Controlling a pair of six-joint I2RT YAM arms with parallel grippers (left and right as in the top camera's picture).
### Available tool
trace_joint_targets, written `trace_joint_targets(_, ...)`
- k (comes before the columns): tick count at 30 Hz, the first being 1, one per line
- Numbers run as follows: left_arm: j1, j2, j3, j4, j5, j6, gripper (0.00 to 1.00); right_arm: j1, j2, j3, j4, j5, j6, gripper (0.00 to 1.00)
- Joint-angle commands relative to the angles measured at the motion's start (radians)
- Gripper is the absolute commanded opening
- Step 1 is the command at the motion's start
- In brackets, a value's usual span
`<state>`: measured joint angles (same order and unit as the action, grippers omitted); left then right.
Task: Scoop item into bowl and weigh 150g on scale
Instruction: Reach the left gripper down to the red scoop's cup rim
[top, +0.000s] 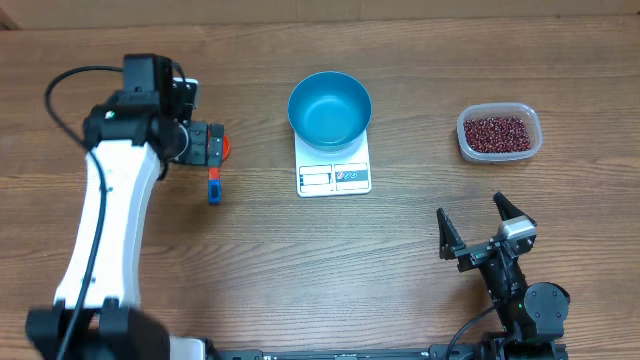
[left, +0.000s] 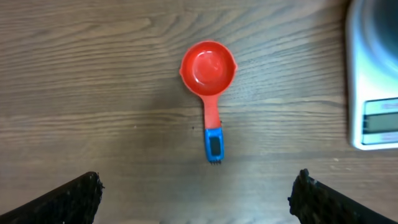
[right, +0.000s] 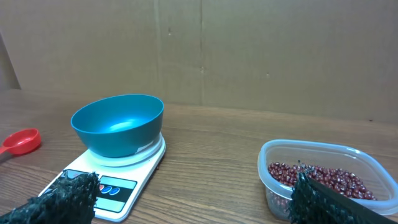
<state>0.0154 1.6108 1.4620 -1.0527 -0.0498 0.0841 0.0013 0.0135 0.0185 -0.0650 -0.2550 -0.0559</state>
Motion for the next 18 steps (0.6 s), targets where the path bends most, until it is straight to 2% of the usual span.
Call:
trace_joint_targets(1,0.033,0.074,0.028,0.02,-0.013,0.029,1.0,-0.002,-0.011,-0.011,0.003,0.006,0.003,1.0)
trace_joint_targets(8,0.097,0.192,0.027,0.075,-0.01,0.029,1.0,-0.002,-0.011,-0.011,0.003,0.007,0.003,1.0)
trace_joint_targets(18,0.082,0.281,0.027,0.158,-0.002,0.056,1.0,-0.002,-0.011,-0.011,0.003,0.006,0.003,1.0)
